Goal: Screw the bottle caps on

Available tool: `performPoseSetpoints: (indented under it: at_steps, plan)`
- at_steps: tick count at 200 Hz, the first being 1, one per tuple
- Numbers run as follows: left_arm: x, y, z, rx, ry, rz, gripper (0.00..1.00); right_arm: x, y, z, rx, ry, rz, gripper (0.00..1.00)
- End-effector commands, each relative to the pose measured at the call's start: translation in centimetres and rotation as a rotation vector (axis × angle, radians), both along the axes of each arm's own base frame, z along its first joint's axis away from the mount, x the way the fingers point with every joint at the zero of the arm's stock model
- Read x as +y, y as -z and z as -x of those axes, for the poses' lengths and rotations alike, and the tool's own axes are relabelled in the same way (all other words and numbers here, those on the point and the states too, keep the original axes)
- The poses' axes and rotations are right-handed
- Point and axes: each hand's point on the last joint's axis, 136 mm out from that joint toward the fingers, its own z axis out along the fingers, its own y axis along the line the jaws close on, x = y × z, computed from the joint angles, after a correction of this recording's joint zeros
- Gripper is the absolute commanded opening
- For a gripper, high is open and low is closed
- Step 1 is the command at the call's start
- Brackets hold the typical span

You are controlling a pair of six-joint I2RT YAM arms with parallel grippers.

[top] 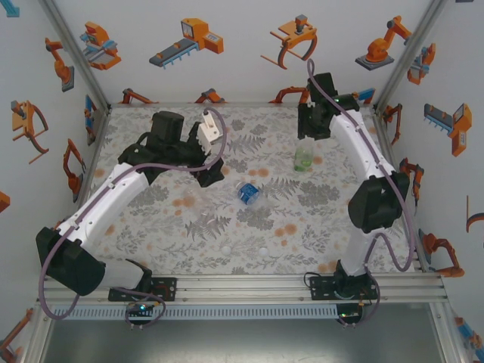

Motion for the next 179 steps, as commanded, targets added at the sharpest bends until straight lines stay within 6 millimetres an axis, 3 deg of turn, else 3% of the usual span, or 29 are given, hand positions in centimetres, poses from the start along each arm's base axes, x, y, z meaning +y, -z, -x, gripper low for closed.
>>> performPoseSetpoints:
  at_steps: [1, 41, 87, 134, 179]
  plan:
    - [0.5, -1.4, -0.9, 0.0, -0.04, 0.061, 0.94, 2.7, -2.0, 2.1, -0.009, -0.103, -0.019, 0.5]
    - [1.9, -2.3, -2.1, -0.015, -0.101, 0.097, 0.93, 8.4, -0.1, 5.2, 0.047, -0.253, -0.028, 0.51]
    - [3.3, -2.9, -2.9, -0.046, -0.16, 0.111, 0.93, 14.9, 5.0, 9.2, 0.138, -0.422, -0.01, 0.58]
    - [3.8, -3.6, -2.9, -0.078, -0.169, 0.135, 0.93, 19.0, 10.4, 11.4, 0.213, -0.516, 0.001, 0.68]
    - [3.6, -4.0, -2.4, -0.085, -0.149, 0.15, 0.93, 20.2, 15.0, 12.3, 0.278, -0.545, 0.033, 0.72]
